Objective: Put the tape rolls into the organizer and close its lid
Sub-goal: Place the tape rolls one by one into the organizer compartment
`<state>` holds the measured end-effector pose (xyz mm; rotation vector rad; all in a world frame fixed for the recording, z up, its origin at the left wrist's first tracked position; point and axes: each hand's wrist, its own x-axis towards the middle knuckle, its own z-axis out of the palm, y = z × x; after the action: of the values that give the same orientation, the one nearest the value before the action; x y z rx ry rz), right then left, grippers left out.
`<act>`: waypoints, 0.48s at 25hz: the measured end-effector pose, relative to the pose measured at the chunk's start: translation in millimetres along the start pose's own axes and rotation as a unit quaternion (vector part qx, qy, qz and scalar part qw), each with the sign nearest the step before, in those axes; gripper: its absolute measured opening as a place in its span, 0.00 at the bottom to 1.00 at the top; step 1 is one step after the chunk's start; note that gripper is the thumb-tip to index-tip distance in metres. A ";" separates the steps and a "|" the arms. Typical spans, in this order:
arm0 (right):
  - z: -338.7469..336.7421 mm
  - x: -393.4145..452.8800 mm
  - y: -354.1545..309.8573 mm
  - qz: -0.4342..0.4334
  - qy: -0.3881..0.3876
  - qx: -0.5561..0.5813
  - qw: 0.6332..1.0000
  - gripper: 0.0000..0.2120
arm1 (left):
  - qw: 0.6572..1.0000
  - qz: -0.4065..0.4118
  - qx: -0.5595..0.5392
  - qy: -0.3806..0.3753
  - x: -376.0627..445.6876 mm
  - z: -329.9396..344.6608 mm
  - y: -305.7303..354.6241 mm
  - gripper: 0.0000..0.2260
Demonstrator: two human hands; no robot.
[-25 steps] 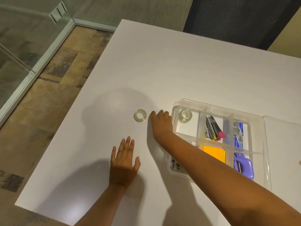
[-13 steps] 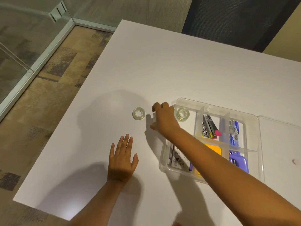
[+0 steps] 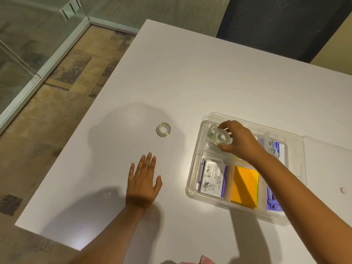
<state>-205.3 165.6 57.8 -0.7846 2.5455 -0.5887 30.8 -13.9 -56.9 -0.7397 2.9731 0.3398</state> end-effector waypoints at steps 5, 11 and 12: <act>12.4 -1.4 6.8 0.039 0.005 -0.084 0.996 0.23 | 1.000 -0.001 0.007 -0.005 0.2 1.2 -1.4 0.27; 33.1 2.2 -5.1 0.191 0.024 -0.212 0.958 0.29 | 1.000 -0.002 0.006 -0.007 0.4 0.1 -1.0 0.27; 34.6 3.5 -5.1 0.201 0.023 -0.217 0.955 0.29 | 1.000 -0.002 0.005 -0.007 0.3 -0.3 -0.7 0.27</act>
<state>-188.7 150.4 30.8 -0.3579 2.8022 0.0892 30.8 -14.8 -56.8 -0.7393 2.9568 0.3290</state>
